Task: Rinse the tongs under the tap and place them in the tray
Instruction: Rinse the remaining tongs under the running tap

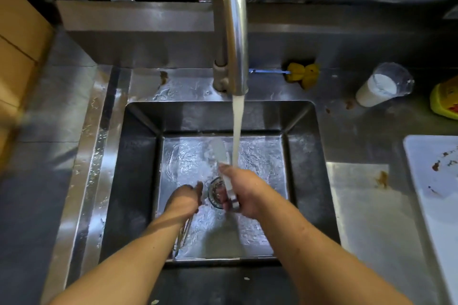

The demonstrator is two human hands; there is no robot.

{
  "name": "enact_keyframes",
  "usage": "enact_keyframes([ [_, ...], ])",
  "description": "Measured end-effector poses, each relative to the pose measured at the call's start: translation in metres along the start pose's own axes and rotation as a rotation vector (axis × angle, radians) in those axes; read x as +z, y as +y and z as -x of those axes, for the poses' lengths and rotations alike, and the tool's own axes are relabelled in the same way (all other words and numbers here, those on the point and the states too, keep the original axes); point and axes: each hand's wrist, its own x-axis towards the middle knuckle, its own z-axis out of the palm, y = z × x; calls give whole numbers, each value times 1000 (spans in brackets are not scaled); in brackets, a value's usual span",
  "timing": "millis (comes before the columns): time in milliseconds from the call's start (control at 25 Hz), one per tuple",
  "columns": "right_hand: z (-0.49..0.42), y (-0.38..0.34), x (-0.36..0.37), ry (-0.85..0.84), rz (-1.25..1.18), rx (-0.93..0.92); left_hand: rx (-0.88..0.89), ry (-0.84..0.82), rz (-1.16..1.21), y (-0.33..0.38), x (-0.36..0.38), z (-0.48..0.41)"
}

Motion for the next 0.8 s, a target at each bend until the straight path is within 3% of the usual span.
enact_keyframes([
  [80, -7, -11, 5, 20, 40, -3, -13, 13, -336, -37, 2, -12],
  [240, -17, -21, 9, 85, 259, -25, -120, -5, -509, -66, 14, -19],
  [360, -20, -21, 9, 127, 266, -37, -1, 23, -682, -70, 29, -19],
  [600, -34, -19, 9, 179, 384, -51, 173, 164, -604, -60, 41, -31],
  [800, -35, -23, 14, 153, 331, -22, 236, 111, -827, -72, 39, -40],
])
